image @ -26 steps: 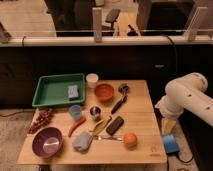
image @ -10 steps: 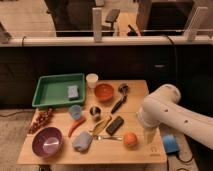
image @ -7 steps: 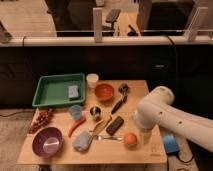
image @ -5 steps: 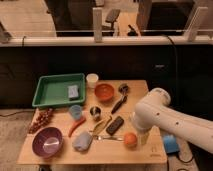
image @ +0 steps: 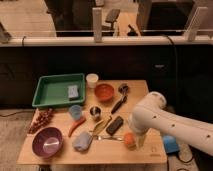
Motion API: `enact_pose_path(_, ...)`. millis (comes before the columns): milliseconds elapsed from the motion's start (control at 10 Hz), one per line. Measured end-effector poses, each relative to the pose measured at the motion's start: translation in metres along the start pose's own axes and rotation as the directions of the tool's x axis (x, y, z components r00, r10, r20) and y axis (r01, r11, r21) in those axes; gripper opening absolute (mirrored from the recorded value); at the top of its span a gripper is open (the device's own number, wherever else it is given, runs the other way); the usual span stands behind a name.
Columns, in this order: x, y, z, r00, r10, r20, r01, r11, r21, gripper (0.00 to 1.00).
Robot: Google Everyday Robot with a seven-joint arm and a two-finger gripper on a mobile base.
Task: Place apple in metal cup
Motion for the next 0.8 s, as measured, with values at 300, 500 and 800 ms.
enact_pose_path(300,-0.002,-0.002,0.016,1.0,-0.027,0.008,0.027,1.0,-0.002,0.8)
enact_pose_path(500,-0.003,-0.005,0.019,0.999,-0.035,0.017,0.035,0.999,-0.005,0.8)
enact_pose_path(800,-0.003,-0.006,0.031,0.999,-0.042,0.032,0.043,0.999,-0.016,0.8)
